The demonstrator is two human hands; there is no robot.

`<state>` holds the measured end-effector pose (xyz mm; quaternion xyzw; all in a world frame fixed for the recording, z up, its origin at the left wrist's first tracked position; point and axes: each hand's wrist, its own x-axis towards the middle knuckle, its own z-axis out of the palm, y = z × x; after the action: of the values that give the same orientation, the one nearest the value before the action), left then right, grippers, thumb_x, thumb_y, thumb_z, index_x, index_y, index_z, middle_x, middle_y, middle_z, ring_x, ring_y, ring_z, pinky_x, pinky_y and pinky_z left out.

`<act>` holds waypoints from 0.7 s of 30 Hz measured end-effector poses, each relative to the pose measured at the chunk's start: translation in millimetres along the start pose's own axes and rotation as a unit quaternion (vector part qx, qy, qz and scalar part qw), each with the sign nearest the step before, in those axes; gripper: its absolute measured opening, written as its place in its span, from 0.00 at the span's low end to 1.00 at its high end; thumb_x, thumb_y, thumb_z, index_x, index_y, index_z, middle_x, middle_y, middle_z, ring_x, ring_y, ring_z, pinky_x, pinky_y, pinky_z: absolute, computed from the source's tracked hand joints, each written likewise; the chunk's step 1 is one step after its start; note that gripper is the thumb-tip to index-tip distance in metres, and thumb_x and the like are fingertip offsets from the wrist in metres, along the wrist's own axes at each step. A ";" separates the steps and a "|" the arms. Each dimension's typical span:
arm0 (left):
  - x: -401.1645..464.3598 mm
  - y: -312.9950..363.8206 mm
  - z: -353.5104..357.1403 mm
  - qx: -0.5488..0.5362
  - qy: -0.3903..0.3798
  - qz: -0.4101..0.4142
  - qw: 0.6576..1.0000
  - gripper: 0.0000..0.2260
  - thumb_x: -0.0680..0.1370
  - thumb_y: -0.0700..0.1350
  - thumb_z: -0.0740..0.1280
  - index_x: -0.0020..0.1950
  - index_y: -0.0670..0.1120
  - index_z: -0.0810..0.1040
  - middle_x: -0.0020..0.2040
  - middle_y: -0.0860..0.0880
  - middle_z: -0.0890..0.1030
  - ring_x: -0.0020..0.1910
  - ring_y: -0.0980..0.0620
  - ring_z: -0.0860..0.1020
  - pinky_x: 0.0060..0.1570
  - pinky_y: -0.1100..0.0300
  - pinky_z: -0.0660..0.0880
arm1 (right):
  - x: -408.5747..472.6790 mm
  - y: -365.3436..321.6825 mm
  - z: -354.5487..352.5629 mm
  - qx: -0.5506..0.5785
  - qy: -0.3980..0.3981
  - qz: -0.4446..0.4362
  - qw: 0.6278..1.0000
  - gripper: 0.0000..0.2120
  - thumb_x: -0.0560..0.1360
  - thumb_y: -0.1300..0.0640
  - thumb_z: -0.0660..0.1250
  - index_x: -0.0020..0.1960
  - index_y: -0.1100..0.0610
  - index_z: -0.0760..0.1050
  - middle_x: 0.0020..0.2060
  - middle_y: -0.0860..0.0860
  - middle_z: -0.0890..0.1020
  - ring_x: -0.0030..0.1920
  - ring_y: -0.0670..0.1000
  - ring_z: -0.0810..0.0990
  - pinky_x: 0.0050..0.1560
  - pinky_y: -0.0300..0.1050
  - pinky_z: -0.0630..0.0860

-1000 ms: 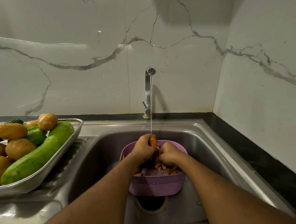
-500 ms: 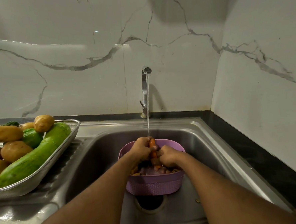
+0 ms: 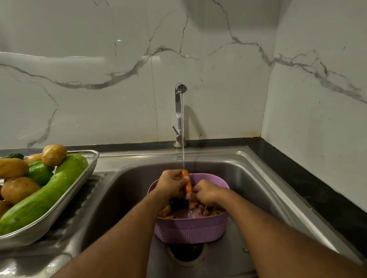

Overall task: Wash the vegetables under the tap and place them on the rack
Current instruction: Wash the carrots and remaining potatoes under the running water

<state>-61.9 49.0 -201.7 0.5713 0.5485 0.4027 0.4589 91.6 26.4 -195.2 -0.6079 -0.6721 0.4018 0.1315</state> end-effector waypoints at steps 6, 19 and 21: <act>0.3 -2.2 -0.3 -0.007 0.044 -0.007 0.999 0.04 0.78 0.43 0.74 0.52 0.47 0.83 0.46 0.45 0.86 0.44 0.49 0.87 0.45 0.54 0.85 | 4.5 1.7 0.7 0.011 -0.008 -0.006 1.000 0.13 0.87 0.51 0.58 0.53 0.56 0.78 0.36 0.52 0.82 0.28 0.48 0.79 0.33 0.42 0.78; 3.3 0.4 1.9 0.045 0.003 -0.025 0.999 0.05 0.80 0.36 0.69 0.56 0.41 0.82 0.50 0.40 0.85 0.51 0.43 0.85 0.51 0.48 0.84 | 4.9 5.9 -0.2 -0.004 0.013 0.001 1.000 0.13 0.87 0.53 0.57 0.50 0.57 0.77 0.35 0.53 0.80 0.21 0.44 0.76 0.21 0.36 0.72; 3.9 0.3 2.9 0.044 -0.003 -0.025 0.999 0.07 0.79 0.35 0.71 0.55 0.44 0.78 0.52 0.42 0.84 0.51 0.44 0.85 0.49 0.50 0.85 | 9.2 8.0 0.1 -0.008 0.008 0.008 1.000 0.13 0.87 0.53 0.57 0.52 0.57 0.78 0.35 0.53 0.81 0.21 0.44 0.77 0.21 0.36 0.72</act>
<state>-58.7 52.7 -202.2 0.5787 0.5781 0.3649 0.4448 95.2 34.3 -203.8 -0.6175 -0.6694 0.3925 0.1286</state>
